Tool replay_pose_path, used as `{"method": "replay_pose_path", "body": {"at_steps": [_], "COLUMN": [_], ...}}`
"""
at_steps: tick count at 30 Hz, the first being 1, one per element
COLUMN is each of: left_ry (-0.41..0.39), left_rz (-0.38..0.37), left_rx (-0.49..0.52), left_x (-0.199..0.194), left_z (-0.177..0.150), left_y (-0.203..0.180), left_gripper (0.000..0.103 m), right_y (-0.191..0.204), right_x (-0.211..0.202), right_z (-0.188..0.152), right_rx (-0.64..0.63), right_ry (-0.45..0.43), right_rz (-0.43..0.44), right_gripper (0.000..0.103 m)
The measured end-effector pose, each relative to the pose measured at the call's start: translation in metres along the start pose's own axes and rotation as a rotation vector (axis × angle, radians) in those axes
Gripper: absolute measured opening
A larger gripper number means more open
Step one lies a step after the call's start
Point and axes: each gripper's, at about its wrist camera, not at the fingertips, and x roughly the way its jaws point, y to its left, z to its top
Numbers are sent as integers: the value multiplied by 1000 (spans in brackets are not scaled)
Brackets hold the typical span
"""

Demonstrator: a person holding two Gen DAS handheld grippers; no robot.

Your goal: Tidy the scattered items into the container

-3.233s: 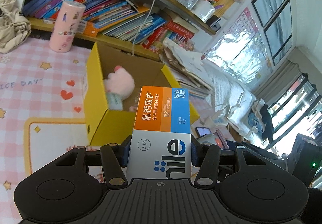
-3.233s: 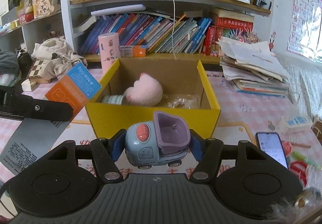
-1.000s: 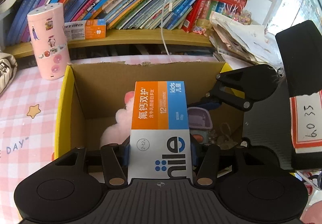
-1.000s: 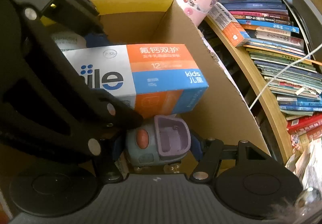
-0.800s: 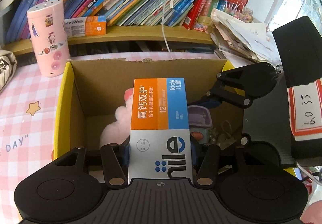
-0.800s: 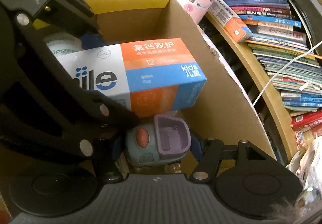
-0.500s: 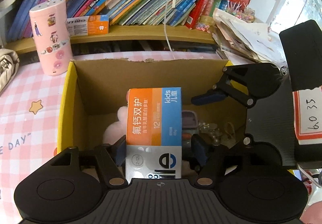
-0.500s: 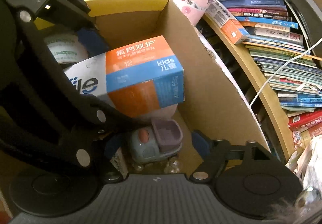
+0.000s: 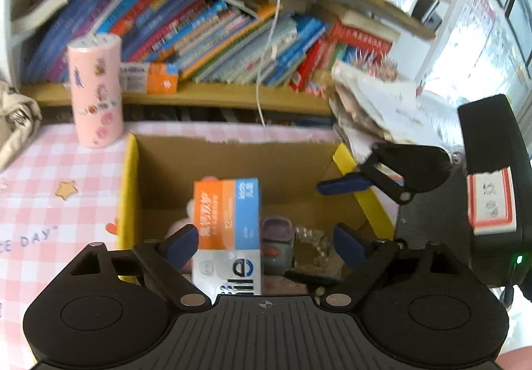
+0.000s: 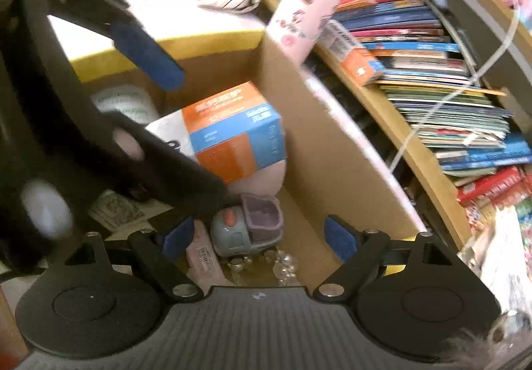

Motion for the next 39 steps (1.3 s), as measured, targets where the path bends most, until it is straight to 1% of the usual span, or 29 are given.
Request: {"method": "replay_pose_path", "body": {"at_steps": [6, 10, 15, 20, 23, 27, 29, 33, 36, 39], "left_ry": [-93, -141, -173, -168, -164, -147, -138, -111, -97, -91], "left_rz": [39, 69, 96, 116, 129, 172, 202, 274, 307, 309], "left_rx": [-15, 21, 70, 112, 116, 114, 115, 117, 103, 70], "left_x": [-33, -54, -77, -94, -104, -117, -123, -134, -143, -152], "left_z": [-5, -10, -24, -41, -53, -73, -84, -106, -117, -126], "left_y": [4, 5, 6, 9, 14, 21, 25, 38, 49, 59], "left_gripper": [93, 94, 97, 97, 98, 98, 102, 102, 102, 102], "right_y": [-6, 5, 20, 40, 61, 94, 112, 150, 172, 184], "right_x": [-30, -50, -72, -95, -109, -117, -117, -117, -113, -114], "right_z": [-3, -6, -11, -16, -19, -26, -30, -40, -39, -37], "right_rx": [132, 199, 332, 475, 542, 621, 668, 782, 786, 791], "right_ry": [-66, -102, -144, -195, -234, -267, -268, -263, -229, -212], "right_rz": [-64, -112, -185, -281, -333, -361, -368, -387, -357, -380], "right_gripper": [86, 87, 90, 92, 97, 100, 100, 103, 103, 103]}}
